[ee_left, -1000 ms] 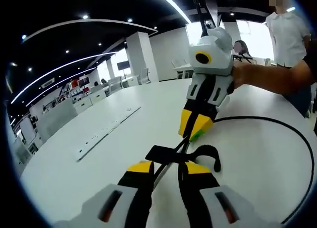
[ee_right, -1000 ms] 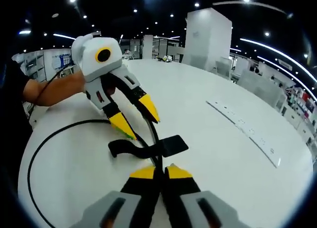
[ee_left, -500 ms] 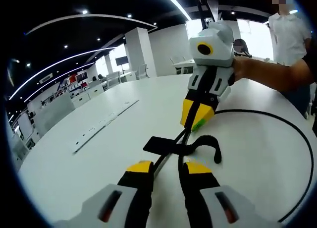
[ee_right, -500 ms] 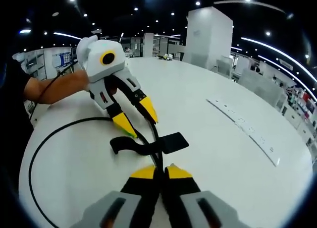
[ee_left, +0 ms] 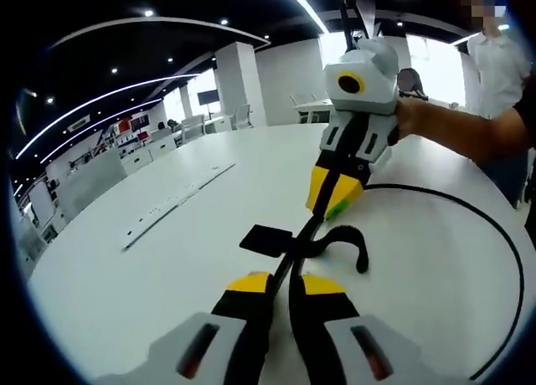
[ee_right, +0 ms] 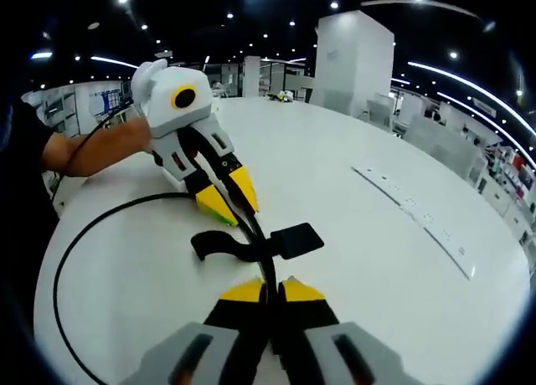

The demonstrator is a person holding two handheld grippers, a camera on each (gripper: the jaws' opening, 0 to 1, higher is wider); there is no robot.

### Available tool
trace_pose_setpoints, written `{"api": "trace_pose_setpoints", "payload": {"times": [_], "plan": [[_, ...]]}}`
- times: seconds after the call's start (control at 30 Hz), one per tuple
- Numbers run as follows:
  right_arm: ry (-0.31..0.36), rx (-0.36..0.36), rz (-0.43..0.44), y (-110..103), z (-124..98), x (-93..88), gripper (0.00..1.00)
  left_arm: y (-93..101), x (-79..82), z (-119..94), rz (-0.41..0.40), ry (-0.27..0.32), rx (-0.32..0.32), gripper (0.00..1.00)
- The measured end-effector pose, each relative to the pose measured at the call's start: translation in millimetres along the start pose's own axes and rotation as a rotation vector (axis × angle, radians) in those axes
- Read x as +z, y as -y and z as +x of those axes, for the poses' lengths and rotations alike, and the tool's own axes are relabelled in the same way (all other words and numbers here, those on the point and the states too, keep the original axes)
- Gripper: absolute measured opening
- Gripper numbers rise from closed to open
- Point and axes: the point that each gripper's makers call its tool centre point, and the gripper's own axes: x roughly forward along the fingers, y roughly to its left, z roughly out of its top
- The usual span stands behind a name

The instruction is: Find the charging cable on the desk, coil it up and secure with Velcro.

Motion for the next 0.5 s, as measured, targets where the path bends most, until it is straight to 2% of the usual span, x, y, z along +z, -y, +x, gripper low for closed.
{"api": "trace_pose_setpoints", "payload": {"times": [0.2, 0.4, 0.5], "plan": [[-0.009, -0.009, -0.013, -2.0, -2.3, -1.1, 0.08, -4.5, -1.6, -0.7, -0.011, -0.003, 0.009, 0.10], [-0.010, -0.038, -0.038, -0.1, -5.8, -1.6, 0.13, -2.9, -0.8, -0.9, 0.023, -0.017, 0.014, 0.10], [0.000, -0.040, -0.068, -8.0, -9.2, 0.5, 0.12, -2.2, -0.6, -1.1, 0.027, -0.022, 0.017, 0.10]]}}
